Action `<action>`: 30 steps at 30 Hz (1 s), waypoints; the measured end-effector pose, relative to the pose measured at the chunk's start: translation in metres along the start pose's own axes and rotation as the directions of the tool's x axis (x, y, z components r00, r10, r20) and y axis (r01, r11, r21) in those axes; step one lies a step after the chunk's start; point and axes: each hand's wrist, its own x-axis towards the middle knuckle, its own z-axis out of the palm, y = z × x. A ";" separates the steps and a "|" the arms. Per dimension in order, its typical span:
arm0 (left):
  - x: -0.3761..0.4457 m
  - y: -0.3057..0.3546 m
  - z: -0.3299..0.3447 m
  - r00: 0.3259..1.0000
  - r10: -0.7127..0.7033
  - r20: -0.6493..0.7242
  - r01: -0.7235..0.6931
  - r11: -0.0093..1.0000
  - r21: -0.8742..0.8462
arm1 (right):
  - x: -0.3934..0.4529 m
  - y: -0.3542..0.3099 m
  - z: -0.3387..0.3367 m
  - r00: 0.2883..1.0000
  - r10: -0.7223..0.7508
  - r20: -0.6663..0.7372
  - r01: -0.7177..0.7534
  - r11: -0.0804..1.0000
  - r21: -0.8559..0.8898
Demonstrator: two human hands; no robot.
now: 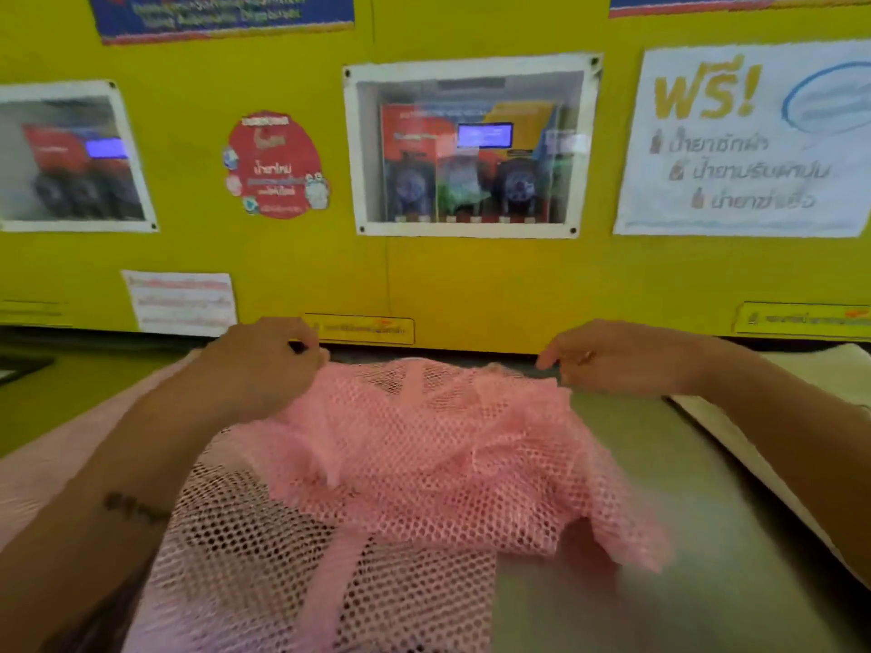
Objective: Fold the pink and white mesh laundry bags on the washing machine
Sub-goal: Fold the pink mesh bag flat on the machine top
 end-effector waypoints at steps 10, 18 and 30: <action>-0.017 -0.017 0.043 0.816 0.180 0.549 -0.318 0.933 0.167 | 0.004 -0.044 0.054 0.965 0.035 0.258 0.029 0.971 -0.239; 0.014 -0.035 0.023 0.955 0.279 0.098 -0.267 0.956 -0.124 | 0.038 0.004 0.016 0.914 0.032 -0.404 -0.151 0.953 -0.264; 0.001 -0.074 -0.045 0.994 -0.100 0.046 0.101 0.995 -0.010 | 0.128 -0.080 0.010 0.798 -0.160 -0.581 -0.018 0.957 -0.289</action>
